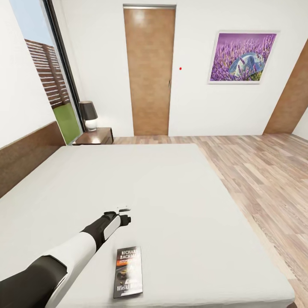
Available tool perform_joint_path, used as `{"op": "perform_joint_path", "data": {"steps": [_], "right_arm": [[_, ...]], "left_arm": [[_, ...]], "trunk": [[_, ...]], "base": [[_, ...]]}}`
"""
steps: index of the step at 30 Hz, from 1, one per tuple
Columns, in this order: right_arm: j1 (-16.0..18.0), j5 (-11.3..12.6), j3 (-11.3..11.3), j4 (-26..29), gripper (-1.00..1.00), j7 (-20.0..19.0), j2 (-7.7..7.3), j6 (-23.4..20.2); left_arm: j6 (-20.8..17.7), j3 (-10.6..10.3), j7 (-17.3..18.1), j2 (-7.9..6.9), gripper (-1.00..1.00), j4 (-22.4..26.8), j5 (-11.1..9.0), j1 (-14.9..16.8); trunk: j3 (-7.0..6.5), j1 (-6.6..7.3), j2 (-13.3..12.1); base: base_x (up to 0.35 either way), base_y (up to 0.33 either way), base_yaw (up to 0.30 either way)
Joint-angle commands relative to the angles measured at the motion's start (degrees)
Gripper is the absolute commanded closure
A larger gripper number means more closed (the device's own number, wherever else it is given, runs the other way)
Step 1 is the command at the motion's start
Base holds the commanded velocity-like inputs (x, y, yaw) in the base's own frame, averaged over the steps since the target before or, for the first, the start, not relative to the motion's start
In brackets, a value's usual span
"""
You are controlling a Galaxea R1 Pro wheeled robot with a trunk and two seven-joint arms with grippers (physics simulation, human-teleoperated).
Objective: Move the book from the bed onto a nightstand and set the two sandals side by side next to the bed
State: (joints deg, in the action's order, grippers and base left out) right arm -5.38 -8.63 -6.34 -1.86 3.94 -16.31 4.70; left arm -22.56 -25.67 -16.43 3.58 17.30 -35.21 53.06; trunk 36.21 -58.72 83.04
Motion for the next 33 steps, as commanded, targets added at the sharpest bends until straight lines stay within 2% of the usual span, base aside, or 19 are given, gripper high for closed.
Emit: {"op": "perform_joint_path", "data": {"steps": [1,16,33], "right_arm": [[0.03,-0.6,-0.49,-0.13,-1.0,0.19,-0.01,0.33],[0.02,-0.6,-0.51,0.05,-1.0,0.19,0.04,0.31],[0.02,-0.6,-0.51,0.07,-1.0,0.19,0.05,0.31]], "left_arm": [[-0.17,-0.44,-0.49,-0.03,-1.0,0.09,-0.63,0.03],[-0.2,-0.11,-0.19,-0.06,-1.0,-0.06,-0.9,-0.16],[-0.25,-0.01,-0.02,-0.14,-1.0,-0.15,-0.92,-0.24]], "trunk": [[0.22,-0.23,0.44],[2.92,-3.52,6.46],[2.92,-3.52,6.46]], "base": [[0.0,0.0,0.0],[0.0,0.0,0.0],[0.0,0.0,0.0]]}}
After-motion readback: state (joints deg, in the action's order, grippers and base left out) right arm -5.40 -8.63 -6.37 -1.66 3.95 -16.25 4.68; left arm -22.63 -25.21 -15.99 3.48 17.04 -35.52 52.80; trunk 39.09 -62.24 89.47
